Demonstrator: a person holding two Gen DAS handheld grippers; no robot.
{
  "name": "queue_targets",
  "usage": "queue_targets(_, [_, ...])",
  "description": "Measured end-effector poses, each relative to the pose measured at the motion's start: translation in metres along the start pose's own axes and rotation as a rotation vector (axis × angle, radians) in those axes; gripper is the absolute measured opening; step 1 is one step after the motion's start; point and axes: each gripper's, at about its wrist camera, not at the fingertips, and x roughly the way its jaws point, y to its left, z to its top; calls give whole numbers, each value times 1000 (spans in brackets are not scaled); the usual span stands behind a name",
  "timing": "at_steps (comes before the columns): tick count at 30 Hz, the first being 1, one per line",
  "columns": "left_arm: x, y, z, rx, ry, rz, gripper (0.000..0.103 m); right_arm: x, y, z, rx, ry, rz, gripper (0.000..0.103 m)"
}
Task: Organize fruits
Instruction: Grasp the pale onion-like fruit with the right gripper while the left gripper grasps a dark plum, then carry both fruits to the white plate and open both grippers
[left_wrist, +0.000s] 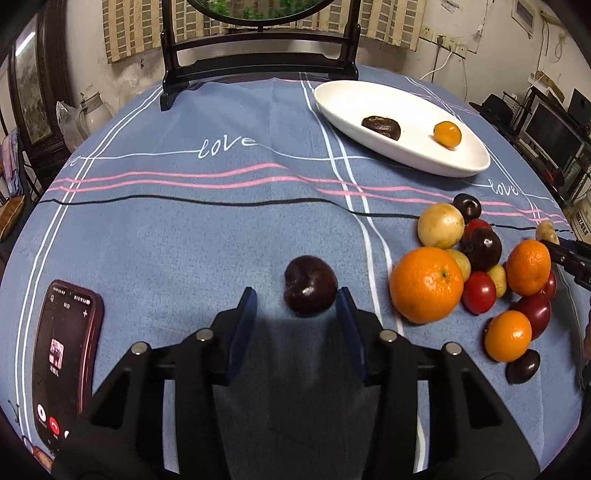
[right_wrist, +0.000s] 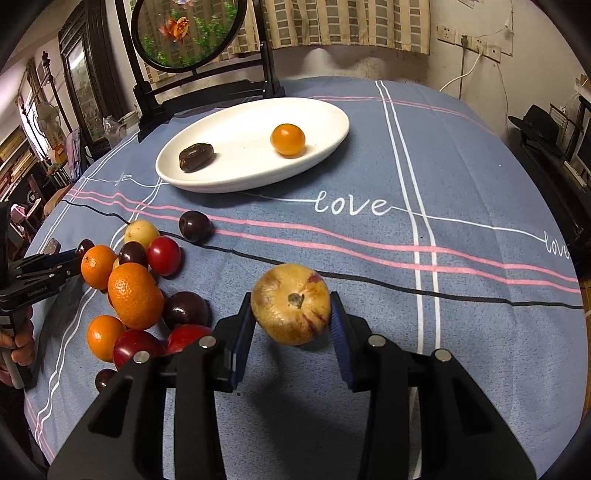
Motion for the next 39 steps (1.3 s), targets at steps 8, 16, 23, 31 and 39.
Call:
queue_targets(8, [7, -7, 5, 34, -9, 29, 40, 0, 0, -1, -2, 3, -1, 40])
queue_targets(16, [3, -11, 3, 17, -10, 12, 30, 0, 0, -1, 1, 1, 1, 40])
queue_targets(23, [-15, -18, 20, -14, -65, -44, 30, -8, 0, 5, 25, -49, 73, 40])
queue_targets(31, [-9, -64, 101, -27, -123, -216, 30, 6, 5, 67, 78, -129, 103, 40])
queue_targets(39, [49, -110, 147, 59, -40, -176, 30, 73, 11, 118, 61, -53, 72, 41])
